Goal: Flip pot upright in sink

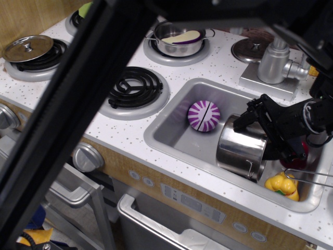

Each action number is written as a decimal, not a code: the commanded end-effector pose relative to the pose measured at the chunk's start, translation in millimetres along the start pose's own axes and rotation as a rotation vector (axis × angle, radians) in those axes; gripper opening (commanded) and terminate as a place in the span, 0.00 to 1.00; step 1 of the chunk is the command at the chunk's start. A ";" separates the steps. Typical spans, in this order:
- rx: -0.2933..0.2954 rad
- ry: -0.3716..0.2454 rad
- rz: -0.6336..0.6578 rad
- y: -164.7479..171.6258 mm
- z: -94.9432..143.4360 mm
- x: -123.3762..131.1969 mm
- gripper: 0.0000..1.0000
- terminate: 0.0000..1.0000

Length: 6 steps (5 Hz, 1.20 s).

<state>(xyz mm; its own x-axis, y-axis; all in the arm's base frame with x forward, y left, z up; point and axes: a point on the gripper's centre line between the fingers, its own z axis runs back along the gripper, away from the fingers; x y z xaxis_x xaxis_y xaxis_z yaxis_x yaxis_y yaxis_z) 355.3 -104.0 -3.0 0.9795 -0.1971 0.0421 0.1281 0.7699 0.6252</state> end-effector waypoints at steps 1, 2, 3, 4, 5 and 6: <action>-0.023 -0.056 0.045 19.3 15.9 5.6 0.00 0.00; -0.057 -0.041 0.046 25.8 14.1 2.5 0.00 0.00; -0.099 -0.037 0.061 36.2 10.2 -3.8 0.00 0.00; -0.203 -0.050 0.084 46.1 5.3 -7.3 0.00 0.00; -0.287 -0.054 0.087 51.5 -2.5 -11.5 0.00 0.00; -0.331 -0.061 0.074 53.9 -11.3 -15.1 0.00 0.00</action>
<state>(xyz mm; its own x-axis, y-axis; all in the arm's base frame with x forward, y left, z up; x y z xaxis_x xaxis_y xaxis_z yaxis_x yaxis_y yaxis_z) 343.8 -50.2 -5.4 0.9891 -0.1332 0.0630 0.1096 0.9507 0.2900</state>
